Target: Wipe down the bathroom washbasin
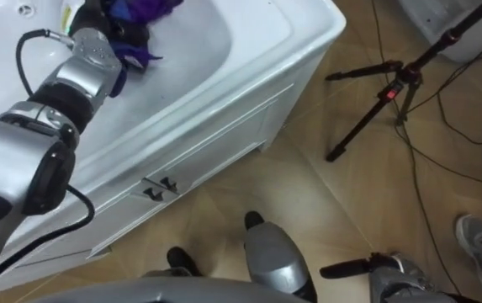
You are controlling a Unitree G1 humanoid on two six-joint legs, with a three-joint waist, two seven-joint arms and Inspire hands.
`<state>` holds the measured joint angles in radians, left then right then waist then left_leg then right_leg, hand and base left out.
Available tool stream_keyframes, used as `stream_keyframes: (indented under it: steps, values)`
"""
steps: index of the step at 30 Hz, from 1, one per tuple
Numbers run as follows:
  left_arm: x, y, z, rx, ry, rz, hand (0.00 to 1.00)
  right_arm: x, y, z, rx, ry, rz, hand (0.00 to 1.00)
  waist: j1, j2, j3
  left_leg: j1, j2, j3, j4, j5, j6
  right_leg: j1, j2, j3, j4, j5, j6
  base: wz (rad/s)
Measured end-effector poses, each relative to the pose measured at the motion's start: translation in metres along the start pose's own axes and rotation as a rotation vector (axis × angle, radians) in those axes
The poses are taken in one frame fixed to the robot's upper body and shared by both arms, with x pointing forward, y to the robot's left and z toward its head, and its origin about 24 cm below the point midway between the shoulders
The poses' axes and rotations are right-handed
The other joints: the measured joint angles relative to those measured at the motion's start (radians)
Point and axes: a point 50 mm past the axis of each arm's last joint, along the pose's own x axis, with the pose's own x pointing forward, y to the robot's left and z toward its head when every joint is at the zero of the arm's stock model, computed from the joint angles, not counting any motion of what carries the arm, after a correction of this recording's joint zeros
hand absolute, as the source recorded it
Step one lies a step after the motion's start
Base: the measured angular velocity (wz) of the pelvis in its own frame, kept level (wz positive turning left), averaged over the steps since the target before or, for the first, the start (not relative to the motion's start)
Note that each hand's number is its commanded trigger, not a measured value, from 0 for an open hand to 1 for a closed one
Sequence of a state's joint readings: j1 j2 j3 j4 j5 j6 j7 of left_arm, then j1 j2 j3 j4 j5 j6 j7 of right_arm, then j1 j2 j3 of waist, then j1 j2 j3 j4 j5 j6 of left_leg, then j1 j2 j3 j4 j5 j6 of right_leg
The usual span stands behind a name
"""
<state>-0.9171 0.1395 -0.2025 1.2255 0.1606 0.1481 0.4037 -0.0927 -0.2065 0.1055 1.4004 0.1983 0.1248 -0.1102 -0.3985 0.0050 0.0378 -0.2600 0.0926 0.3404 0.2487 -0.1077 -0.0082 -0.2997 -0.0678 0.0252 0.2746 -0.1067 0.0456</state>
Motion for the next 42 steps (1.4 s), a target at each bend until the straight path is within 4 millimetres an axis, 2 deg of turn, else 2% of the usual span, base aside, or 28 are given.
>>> stream_keyframes:
  steps: [6,9,13,22,29,32,34,36,38,40,42]
  values:
    - [0.000,0.000,0.003,-0.022,-0.009,-0.005,1.00,0.000,-0.001,0.000,-0.005,0.000,0.000,0.00,-0.008,0.014,0.0011,0.003,-0.001,0.002,-0.003,-0.002,0.001,0.001,-0.002,0.000,0.000,-0.001,0.002,0.00]
    - [-0.001,-0.001,0.010,-0.038,-0.038,-0.013,1.00,0.000,-0.001,0.001,-0.006,-0.001,0.001,0.00,-0.011,0.023,0.0056,0.008,-0.001,0.001,-0.004,-0.002,0.001,0.006,-0.002,-0.001,0.002,-0.001,0.002,0.00]
    - [-0.003,-0.004,0.020,-0.027,-0.095,-0.048,1.00,0.000,-0.001,0.003,-0.008,-0.008,0.010,0.00,-0.010,0.036,0.0056,0.011,-0.003,-0.002,-0.009,-0.002,0.001,0.009,-0.002,-0.002,0.000,-0.001,0.002,0.00]
    - [-0.005,-0.009,0.029,-0.019,-0.143,-0.100,1.00,-0.001,0.003,0.016,-0.008,-0.048,0.034,0.00,-0.008,0.041,0.0054,0.008,-0.006,-0.026,-0.012,-0.002,0.002,0.031,-0.005,-0.026,-0.022,-0.002,0.003,0.09]
    - [-0.003,-0.004,0.027,0.052,-0.170,-0.082,1.00,-0.002,0.007,0.019,0.026,-0.062,0.056,0.00,0.011,0.039,0.0062,0.012,-0.005,-0.011,-0.013,-0.002,0.001,0.026,-0.004,-0.010,-0.021,-0.002,0.003,-0.06]
    - [-0.001,-0.003,0.019,0.150,-0.179,-0.071,1.00,-0.001,0.007,0.018,0.032,-0.055,0.056,0.00,0.022,0.032,0.0110,0.023,-0.005,-0.006,-0.015,-0.002,0.001,0.028,-0.003,-0.005,-0.017,-0.002,0.002,-0.08]
    - [0.001,0.000,-0.002,0.222,-0.115,-0.077,1.00,-0.001,0.007,0.018,0.058,-0.053,0.059,0.00,0.025,0.025,0.0155,0.031,-0.003,-0.002,-0.014,-0.002,0.001,0.036,-0.002,-0.007,-0.018,-0.004,0.002,-0.02]
    - [0.001,0.001,-0.015,0.233,-0.085,-0.083,1.00,-0.001,0.005,0.016,0.078,-0.046,0.057,0.00,0.028,0.024,0.0164,0.027,-0.003,-0.007,-0.013,-0.002,0.001,0.035,-0.002,-0.010,-0.017,-0.010,0.001,0.08]
    - [0.000,0.001,-0.026,0.253,-0.079,-0.089,1.00,-0.001,0.005,0.011,0.071,-0.028,0.052,0.00,0.046,0.020,0.0161,0.034,-0.003,-0.009,-0.013,-0.003,-0.001,0.038,-0.001,-0.011,-0.014,-0.015,0.001,0.04]
    - [-0.001,0.005,-0.046,0.260,-0.045,-0.089,1.00,-0.001,0.004,0.007,0.071,-0.011,0.051,0.00,0.056,0.019,0.0155,0.042,-0.002,-0.011,-0.013,-0.003,-0.002,0.047,-0.002,-0.015,-0.005,-0.016,-0.001,0.00]
    - [-0.003,0.005,-0.058,0.281,-0.032,-0.086,1.00,0.000,0.004,0.006,0.073,-0.008,0.048,0.00,0.066,0.018,0.0140,0.049,-0.002,-0.016,-0.013,-0.003,-0.003,0.054,-0.002,-0.019,-0.002,-0.020,-0.003,0.03]
